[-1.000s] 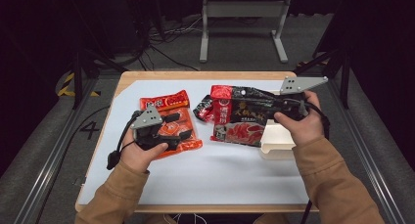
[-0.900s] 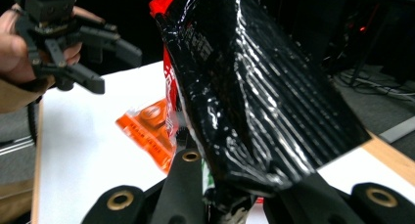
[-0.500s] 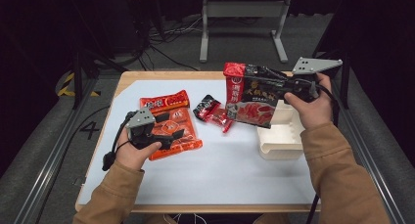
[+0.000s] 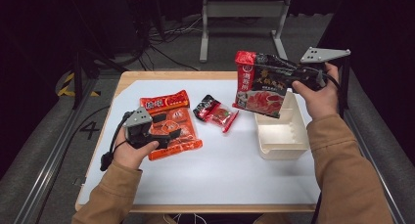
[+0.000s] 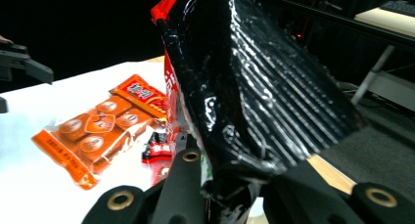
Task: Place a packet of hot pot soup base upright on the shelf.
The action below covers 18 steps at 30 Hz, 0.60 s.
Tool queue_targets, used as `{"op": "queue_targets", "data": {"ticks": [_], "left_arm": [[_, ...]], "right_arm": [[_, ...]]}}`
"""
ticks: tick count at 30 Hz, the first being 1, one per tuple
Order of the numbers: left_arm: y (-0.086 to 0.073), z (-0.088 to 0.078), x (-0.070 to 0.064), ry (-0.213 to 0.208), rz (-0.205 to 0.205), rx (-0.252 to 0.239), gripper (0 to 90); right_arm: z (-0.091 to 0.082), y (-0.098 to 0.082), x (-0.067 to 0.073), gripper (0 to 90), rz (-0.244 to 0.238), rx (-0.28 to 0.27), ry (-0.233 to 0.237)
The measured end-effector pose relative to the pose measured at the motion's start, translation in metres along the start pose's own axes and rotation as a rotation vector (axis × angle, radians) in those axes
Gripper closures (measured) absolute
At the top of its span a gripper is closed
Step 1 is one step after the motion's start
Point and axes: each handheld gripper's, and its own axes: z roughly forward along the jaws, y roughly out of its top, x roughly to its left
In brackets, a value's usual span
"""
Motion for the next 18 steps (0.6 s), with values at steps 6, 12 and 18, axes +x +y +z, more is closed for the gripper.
{"op": "queue_targets", "data": {"ticks": [6, 12, 18], "left_arm": [[-0.002, 0.0, 0.003, 0.009, -0.001, 0.006, 21.2], [-0.002, 0.001, 0.006, 0.006, -0.017, 0.01, 20.9], [-0.002, 0.006, 0.008, -0.005, -0.022, 0.014, 20.8]], "right_arm": [[-0.002, -0.001, -0.011, 83.1, 0.007, 0.0, -0.027], [-0.004, -0.002, -0.026, 83.1, 0.001, 0.009, -0.062], [-0.011, -0.002, -0.036, 83.0, 0.006, 0.01, -0.091]]}}
